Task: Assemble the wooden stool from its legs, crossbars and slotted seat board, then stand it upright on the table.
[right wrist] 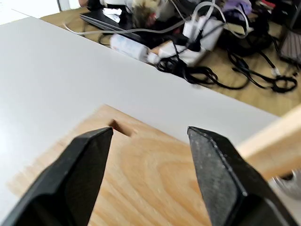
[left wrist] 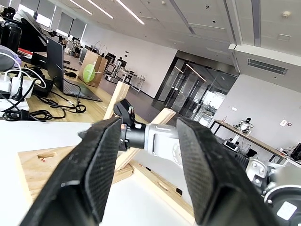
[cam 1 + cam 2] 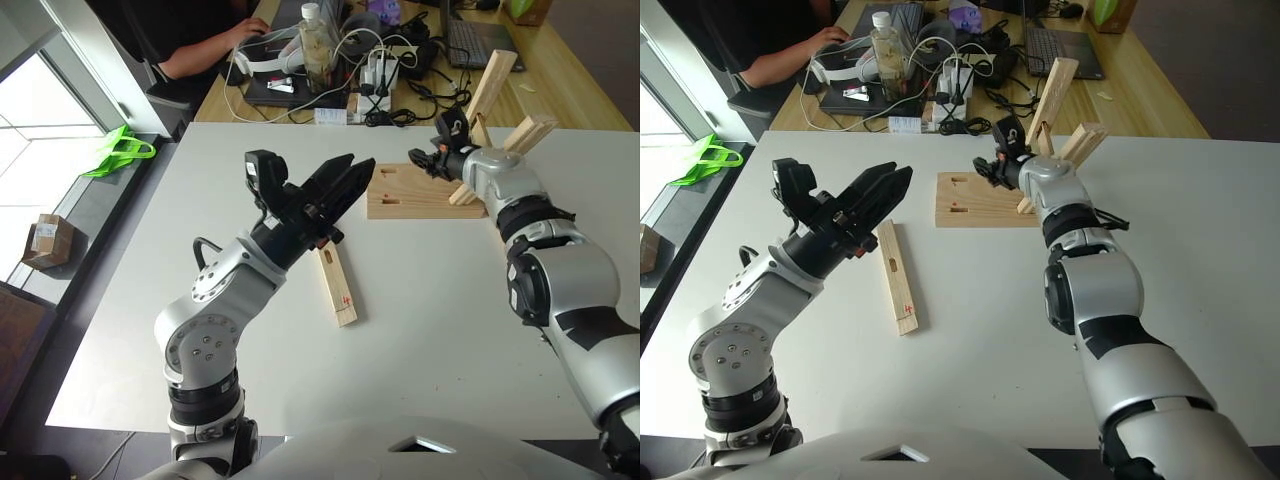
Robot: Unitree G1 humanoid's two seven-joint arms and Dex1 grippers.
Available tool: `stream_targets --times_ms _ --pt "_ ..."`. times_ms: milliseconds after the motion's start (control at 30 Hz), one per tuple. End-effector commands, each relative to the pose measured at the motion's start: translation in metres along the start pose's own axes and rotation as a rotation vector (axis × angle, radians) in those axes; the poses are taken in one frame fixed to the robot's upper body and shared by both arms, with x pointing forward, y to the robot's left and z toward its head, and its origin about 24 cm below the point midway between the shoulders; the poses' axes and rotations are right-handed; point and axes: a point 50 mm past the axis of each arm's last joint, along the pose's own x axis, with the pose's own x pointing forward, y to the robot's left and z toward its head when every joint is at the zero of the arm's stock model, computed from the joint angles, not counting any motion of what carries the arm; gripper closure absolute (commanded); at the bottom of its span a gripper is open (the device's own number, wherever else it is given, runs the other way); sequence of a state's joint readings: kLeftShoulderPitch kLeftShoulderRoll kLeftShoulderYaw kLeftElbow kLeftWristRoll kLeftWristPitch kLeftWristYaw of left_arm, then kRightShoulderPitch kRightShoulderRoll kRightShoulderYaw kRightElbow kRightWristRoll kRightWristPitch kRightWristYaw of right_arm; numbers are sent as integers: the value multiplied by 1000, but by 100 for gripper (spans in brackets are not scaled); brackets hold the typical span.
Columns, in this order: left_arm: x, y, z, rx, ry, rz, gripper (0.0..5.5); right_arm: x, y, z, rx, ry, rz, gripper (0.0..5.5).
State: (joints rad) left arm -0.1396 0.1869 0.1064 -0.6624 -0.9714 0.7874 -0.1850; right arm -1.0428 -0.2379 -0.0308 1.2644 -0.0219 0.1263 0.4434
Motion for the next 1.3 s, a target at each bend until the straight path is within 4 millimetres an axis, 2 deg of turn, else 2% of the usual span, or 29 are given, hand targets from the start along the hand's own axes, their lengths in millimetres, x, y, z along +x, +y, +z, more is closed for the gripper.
stream_targets --times_ms 33,167,233,300,400,533,633,733,867,933,967,1033,1133,1233,1300 --pt "-1 2 2 10 -4 10 336 -24 -47 -19 58 37 -204 256" --pt "-2 4 4 16 -11 19 336 -51 -84 -27 -46 55 -307 256" --pt "-3 5 5 19 -14 26 336 -52 -85 -27 -55 62 -295 256" --pt "0 5 6 22 -13 19 336 -42 -66 -41 -21 113 -186 256" --pt "2 5 9 31 -15 12 336 -34 -31 -84 12 286 58 256" --pt "1 7 14 48 -20 20 336 -44 -14 -119 -156 466 290 256" --pt "-1 8 16 57 -24 29 336 -52 -6 -124 -243 482 464 256" --pt "-2 9 19 63 -27 36 336 -64 4 -120 -306 399 684 256" --pt "0 11 21 67 -18 29 336 -92 18 -118 -405 266 953 256" --pt "1 13 21 68 -8 25 336 -109 22 -117 -447 238 1026 256" --pt "0 13 21 71 -6 30 336 -111 19 -112 -452 212 984 256" --pt "-2 14 22 74 -6 39 336 -111 0 -98 -440 157 745 256" --pt "-8 16 22 75 -8 62 336 -117 -19 -85 -251 114 408 256" --pt "-13 16 22 78 -12 85 336 -129 -9 -83 12 58 173 256" --pt "-15 17 22 82 -13 97 336 -138 10 -85 203 53 88 256"
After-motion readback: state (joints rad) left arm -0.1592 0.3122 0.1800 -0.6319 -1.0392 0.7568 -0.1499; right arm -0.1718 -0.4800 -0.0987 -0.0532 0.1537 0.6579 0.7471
